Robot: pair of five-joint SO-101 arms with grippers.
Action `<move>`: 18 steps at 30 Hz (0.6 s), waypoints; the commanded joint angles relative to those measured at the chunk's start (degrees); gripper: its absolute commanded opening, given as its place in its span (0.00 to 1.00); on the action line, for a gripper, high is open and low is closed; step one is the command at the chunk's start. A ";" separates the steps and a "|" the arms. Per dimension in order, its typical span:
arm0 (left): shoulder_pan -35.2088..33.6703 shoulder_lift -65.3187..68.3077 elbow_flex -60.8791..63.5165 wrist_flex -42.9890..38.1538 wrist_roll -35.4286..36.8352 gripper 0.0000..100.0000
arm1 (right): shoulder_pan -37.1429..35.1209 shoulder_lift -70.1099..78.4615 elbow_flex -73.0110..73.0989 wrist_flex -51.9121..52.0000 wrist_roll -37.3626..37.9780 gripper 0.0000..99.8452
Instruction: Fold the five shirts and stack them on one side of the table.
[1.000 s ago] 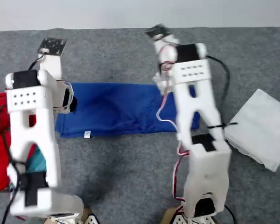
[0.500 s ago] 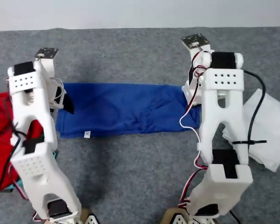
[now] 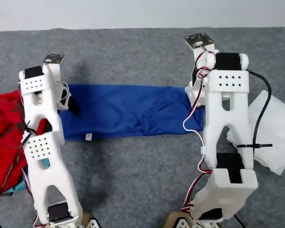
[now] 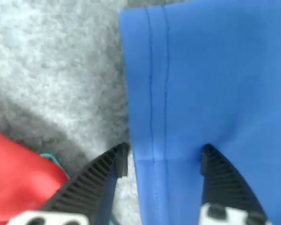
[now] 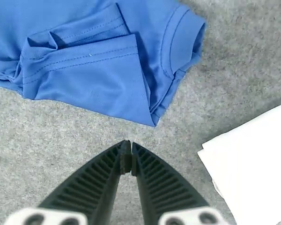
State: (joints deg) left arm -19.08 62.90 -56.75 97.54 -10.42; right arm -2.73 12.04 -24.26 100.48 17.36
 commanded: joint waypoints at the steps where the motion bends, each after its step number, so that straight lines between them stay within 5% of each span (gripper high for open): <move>1: -0.44 3.16 -5.85 3.16 -0.44 0.24 | 0.57 -4.53 -0.26 2.42 -0.70 0.01; 10: 3.69 1.85 -2.51 3.16 -7.30 0.00 | 0.57 -4.62 -0.26 2.42 -0.79 0.01; 18: 4.13 -4.48 2.59 3.16 -7.82 0.00 | 0.92 -4.70 -0.44 2.51 -0.79 0.01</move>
State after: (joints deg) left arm -14.42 61.76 -55.25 99.03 -17.63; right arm -2.73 12.04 -24.26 100.48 17.36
